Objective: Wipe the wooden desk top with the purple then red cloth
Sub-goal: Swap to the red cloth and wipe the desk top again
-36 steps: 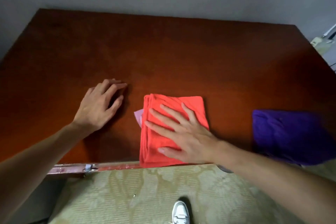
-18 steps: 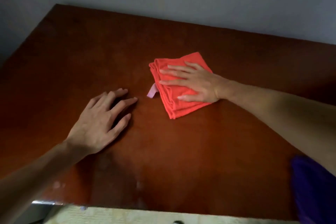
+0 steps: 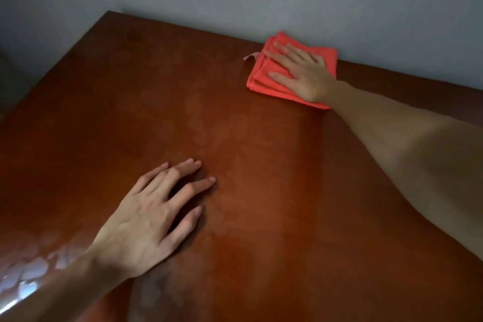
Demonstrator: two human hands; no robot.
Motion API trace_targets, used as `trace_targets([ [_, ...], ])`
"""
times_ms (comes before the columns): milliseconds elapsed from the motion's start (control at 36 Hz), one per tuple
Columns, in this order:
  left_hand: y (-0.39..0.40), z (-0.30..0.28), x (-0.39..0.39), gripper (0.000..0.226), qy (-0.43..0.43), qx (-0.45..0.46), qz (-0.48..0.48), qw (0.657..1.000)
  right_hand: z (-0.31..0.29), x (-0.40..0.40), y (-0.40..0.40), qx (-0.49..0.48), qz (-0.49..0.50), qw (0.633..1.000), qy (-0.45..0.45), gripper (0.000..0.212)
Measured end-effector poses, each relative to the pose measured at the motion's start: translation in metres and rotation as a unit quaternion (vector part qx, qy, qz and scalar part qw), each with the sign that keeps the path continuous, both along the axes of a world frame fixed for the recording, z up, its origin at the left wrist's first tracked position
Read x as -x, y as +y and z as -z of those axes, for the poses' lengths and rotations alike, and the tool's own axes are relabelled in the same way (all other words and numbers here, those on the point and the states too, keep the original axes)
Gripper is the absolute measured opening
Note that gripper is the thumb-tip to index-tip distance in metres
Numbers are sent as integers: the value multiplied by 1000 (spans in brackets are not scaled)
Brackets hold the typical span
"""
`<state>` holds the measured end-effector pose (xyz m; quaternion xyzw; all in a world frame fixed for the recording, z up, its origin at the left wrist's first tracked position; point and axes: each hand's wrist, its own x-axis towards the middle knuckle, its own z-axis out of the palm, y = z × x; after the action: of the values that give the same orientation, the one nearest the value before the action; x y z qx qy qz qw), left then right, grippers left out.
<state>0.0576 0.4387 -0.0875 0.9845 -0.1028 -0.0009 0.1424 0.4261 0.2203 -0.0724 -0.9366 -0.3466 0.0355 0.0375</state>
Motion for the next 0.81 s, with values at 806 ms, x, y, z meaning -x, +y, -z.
trace_targets([
  [806, 40, -14, 32, 50, -43, 84, -35, 995, 7, 422, -6, -2, -95, 995, 2, 71],
])
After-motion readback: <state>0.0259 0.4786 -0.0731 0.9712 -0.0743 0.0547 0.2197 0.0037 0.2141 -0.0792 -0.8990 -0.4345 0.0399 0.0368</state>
